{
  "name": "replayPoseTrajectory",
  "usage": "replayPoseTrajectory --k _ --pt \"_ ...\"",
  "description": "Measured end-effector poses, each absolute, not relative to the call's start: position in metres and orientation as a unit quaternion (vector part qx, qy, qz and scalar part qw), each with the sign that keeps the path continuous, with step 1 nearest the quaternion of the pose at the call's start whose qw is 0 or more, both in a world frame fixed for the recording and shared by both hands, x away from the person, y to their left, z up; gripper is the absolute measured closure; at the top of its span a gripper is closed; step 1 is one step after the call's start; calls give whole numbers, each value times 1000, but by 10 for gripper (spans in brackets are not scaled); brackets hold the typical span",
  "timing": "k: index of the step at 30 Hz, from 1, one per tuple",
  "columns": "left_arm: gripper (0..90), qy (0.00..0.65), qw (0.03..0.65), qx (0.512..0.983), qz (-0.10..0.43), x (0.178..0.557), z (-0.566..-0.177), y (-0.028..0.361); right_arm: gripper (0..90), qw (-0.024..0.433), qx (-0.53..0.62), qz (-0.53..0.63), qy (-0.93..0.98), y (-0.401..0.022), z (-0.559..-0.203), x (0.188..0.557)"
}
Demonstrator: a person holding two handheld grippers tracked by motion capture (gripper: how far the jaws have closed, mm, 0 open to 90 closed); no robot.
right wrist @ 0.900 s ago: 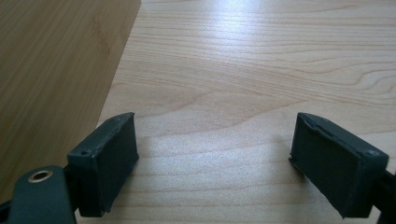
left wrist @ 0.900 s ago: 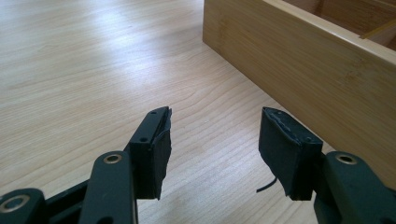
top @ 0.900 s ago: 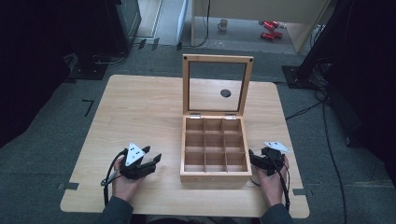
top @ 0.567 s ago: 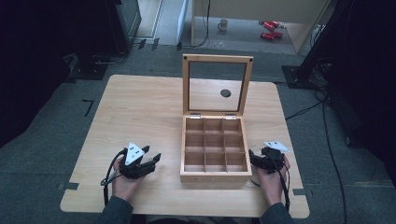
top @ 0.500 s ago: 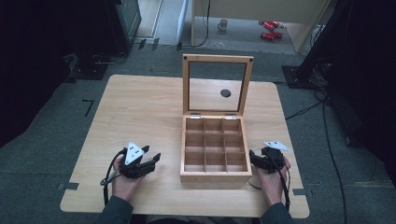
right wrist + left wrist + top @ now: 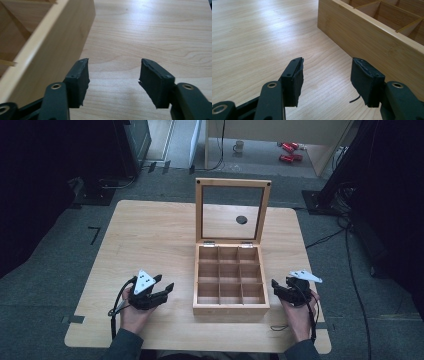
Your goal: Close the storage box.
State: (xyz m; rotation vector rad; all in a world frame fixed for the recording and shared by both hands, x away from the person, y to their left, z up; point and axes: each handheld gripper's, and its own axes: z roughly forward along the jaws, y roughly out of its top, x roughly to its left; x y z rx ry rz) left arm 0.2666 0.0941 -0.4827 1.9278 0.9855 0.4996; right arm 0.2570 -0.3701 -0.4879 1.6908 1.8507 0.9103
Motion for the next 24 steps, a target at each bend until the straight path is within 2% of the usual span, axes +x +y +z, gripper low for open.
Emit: replayPoseTrajectory --k 4,24 --pt "437 392 448 778 203 268 -477 93 453 234 605 341 681 -371 -480 254" --pt "432 376 462 777 204 271 -454 86 462 272 558 351 701 -360 -438 250"
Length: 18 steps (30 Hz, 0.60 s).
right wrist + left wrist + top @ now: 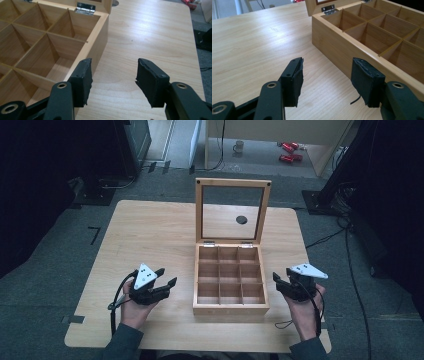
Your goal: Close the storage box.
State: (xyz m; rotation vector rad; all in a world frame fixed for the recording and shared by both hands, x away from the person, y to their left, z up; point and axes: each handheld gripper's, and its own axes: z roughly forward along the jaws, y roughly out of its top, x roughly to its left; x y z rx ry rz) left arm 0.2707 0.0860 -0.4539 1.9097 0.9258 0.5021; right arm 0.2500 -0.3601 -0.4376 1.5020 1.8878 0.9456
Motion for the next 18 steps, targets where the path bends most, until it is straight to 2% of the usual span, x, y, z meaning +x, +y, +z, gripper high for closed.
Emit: replayPoseTrajectory --k 18 --pt "431 358 466 778 222 284 -425 81 450 289 536 350 712 -353 -415 257"
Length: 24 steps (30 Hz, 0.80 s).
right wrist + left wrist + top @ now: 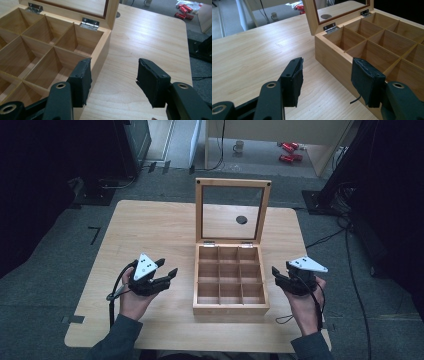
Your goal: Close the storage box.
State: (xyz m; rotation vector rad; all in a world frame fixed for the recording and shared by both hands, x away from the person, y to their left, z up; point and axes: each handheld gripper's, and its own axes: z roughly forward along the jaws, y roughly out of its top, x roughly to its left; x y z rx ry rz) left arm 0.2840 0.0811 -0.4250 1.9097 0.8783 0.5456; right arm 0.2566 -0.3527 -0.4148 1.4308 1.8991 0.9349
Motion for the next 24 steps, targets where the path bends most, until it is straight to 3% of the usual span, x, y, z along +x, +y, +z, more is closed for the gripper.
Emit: replayPoseTrajectory --k 24 --pt "428 344 471 779 231 302 -402 66 443 303 522 352 716 -349 -390 269"
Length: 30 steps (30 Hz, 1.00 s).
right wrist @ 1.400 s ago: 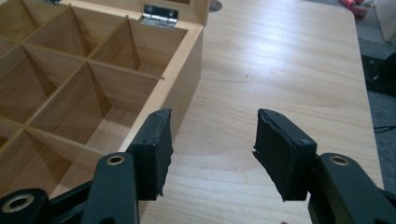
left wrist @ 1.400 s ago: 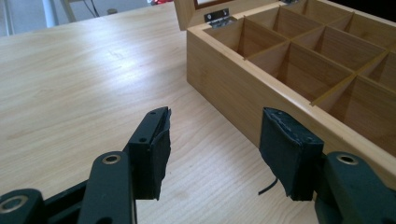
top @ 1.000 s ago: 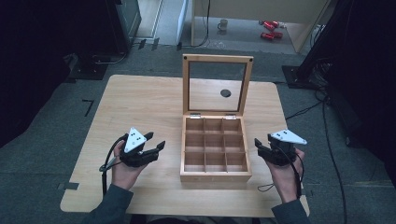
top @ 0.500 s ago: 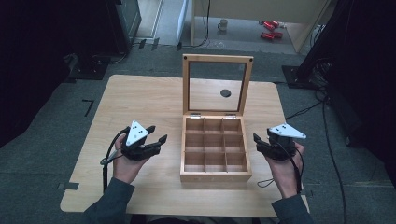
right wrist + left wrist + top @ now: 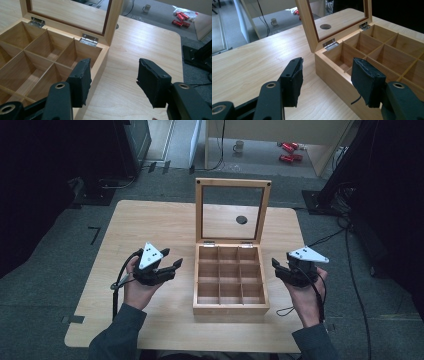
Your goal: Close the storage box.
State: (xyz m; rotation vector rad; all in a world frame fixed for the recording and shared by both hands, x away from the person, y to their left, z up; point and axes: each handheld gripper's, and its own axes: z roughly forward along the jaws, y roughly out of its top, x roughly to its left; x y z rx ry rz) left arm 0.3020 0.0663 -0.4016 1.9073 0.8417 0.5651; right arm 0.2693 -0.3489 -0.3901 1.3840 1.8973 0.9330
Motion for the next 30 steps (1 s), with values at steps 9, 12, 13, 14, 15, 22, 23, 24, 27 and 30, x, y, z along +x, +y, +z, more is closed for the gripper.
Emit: replayPoseTrajectory --k 9,12,13,14,15,22,23,24,27,30 --pt "427 337 482 776 230 312 -383 59 440 308 517 363 711 -347 -373 279" --pt "427 337 484 774 231 315 -378 56 422 309 518 362 711 -345 -369 284" --pt "426 335 483 774 233 316 -376 55 420 309 518 361 711 -344 -368 285" --pt "426 335 483 774 233 316 -376 55 420 309 518 361 711 -344 -368 285" --pt "426 335 484 774 233 317 -374 54 416 309 518 361 711 -344 -367 286" --pt "422 336 482 772 245 328 -366 48 404 308 519 365 709 -342 -363 294" --pt "422 335 482 772 243 331 -364 47 402 302 521 370 707 -342 -362 296" --pt "420 335 482 772 243 331 -364 47 402 302 521 370 707 -342 -362 296" --pt "419 329 482 775 243 336 -360 43 401 302 523 371 706 -341 -360 301" --pt "422 327 479 777 244 341 -357 40 401 301 523 374 704 -340 -359 303"
